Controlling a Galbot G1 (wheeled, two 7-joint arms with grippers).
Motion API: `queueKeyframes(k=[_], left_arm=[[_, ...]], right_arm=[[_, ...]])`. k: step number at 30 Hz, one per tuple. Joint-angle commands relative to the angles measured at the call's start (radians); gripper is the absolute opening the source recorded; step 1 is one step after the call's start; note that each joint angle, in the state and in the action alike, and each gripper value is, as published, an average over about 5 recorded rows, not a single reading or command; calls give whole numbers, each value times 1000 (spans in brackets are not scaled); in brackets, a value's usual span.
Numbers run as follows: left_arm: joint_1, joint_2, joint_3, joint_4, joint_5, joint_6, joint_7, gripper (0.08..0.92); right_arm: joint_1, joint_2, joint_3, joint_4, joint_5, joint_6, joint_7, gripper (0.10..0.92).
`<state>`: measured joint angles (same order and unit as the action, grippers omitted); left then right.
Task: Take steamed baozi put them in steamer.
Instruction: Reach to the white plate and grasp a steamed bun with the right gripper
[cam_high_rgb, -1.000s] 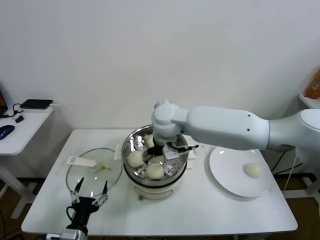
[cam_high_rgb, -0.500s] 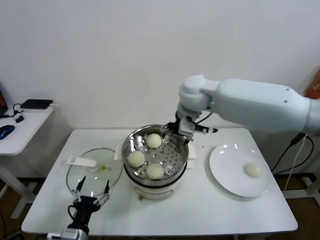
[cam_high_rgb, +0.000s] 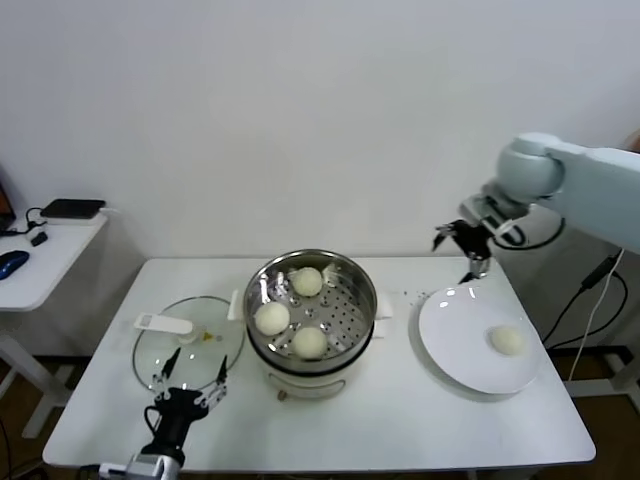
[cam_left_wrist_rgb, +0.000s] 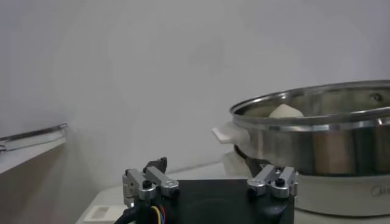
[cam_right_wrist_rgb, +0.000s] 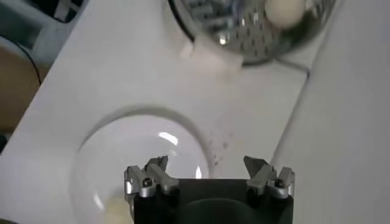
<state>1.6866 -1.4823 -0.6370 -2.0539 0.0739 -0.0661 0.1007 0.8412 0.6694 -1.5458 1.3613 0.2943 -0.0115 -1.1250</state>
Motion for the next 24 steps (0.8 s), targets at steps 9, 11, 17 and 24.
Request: queueKeyframes(k=[9,11,17,24], left_arm=[[6,-5,16,-16,3,2,2,823],[11,-7,11,-19,2,0,2,823],[21,-17,12,-22,8,-2,2,823],[18,-18,7,-18,14,3,2,823]], right_arm=[[-611,-231,464,-237,-325,-33,1,823],[-677,-214,524,-260,-411,13,2,823],[-798,-151,642,-339,-510,69,4,823],[-855,-80,720,-418,-523,89,10,823]])
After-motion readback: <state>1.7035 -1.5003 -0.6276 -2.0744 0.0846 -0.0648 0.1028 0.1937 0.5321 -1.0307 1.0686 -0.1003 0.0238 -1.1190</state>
